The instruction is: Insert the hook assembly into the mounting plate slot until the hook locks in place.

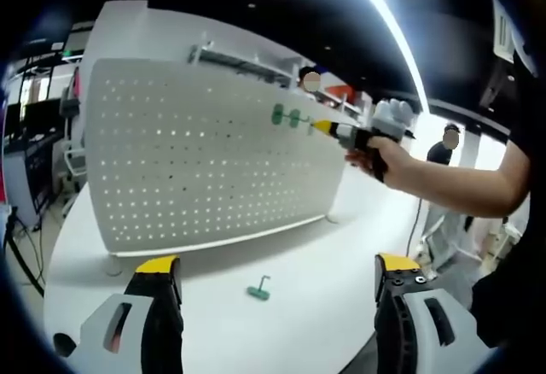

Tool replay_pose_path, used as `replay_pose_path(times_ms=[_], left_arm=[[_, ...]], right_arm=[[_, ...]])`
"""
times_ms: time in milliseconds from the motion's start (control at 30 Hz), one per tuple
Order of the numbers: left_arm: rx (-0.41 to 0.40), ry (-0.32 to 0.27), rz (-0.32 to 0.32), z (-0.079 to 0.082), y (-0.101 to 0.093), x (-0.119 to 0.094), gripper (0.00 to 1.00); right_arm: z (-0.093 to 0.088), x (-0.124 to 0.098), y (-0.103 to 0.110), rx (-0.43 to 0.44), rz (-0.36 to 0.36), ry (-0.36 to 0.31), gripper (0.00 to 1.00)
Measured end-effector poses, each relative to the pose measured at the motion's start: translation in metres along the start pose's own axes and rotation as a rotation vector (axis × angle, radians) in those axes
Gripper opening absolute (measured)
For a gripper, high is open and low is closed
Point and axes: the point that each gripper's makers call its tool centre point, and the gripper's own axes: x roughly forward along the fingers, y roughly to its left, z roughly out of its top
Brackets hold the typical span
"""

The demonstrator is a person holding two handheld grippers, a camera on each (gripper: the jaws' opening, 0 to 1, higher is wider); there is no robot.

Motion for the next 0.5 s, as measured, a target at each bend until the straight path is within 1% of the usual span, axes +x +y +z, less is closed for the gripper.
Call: replay_pose_path(times_ms=[300,500], left_arm=[[-0.003,0.008,0.001,-0.001,0.001,0.0,0.95],[0.001,0.01,0.003,0.001,0.001,0.0,0.94]], right_arm=[[0.014,0.01,-0.021,-0.003,-0.043,-0.042,0.0],[0.02,0.018,-0.029,0.003,-0.065,-0.065,0.0]])
